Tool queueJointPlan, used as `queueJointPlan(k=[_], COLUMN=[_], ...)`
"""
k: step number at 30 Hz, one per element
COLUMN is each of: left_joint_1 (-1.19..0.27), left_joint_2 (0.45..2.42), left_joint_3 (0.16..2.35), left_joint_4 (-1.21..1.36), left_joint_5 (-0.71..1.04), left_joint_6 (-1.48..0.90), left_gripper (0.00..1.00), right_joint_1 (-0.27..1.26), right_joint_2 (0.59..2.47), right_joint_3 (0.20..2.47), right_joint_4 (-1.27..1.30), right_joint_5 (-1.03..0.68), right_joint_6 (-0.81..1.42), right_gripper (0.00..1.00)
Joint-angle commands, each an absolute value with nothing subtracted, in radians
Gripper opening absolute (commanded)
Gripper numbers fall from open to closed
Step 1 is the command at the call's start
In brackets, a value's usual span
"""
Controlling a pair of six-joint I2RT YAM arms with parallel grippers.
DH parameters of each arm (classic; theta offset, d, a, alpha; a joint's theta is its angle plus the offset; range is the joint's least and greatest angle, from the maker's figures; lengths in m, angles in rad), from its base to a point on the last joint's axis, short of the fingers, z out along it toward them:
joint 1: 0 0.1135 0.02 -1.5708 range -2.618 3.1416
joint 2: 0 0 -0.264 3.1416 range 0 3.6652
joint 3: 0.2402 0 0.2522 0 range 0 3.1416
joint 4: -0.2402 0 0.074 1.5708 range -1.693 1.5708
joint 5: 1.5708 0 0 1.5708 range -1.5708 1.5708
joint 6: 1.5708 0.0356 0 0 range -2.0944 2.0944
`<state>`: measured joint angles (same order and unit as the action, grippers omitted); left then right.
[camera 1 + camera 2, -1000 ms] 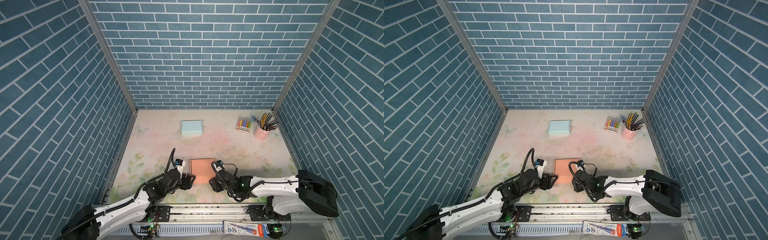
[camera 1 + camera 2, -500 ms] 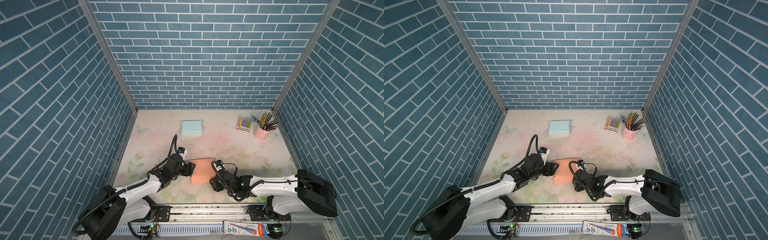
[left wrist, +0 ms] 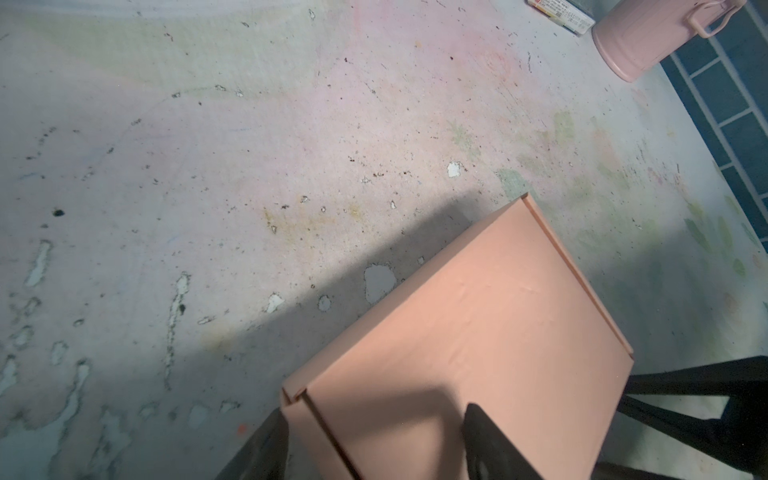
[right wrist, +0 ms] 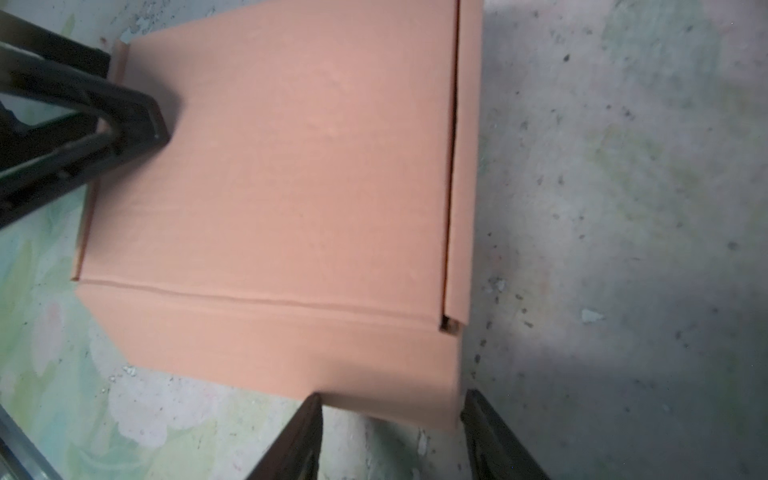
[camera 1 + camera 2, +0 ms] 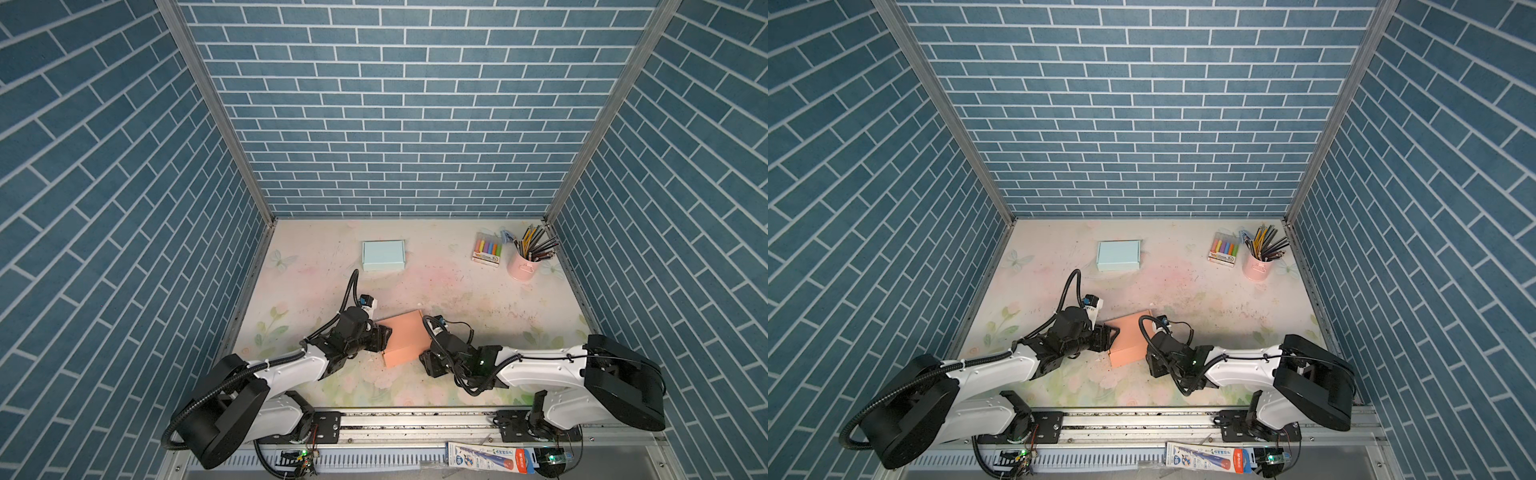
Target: Fold the paper box
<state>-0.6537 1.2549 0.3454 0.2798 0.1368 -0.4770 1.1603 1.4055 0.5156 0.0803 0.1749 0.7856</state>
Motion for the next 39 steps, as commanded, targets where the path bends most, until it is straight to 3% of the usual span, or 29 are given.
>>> queueJointPlan(k=[1, 24, 32, 39], left_joint_1=[-0.649, -0.645, -0.558, -0.492], left_joint_2=[1.273, 1.19, 1.1, 1.152], left_joint_3=[0.329, 0.297, 0.311, 0.361], left_joint_4=[0.285, 0.244, 0.183, 0.247], left_joint_5=[0.146, 0.179, 0.22, 0.27], left_joint_6=[-0.457, -0.474, -0.466, -0.461], left_gripper=[0.66, 0.63, 0.67, 0.69], right_joint_1=[1.141, 1.041, 1.026, 1.027], right_joint_2=[1.417, 1.477, 1.417, 1.362], right_joint_3=[0.537, 0.593, 0.553, 0.518], right_joint_4=[0.089, 0.087, 0.079, 0.059], right_joint_5=[0.172, 0.151, 0.16, 0.169], right_joint_6=[0.76, 0.67, 0.681, 0.689], right_gripper=[0.56, 0.55, 0.55, 0.54])
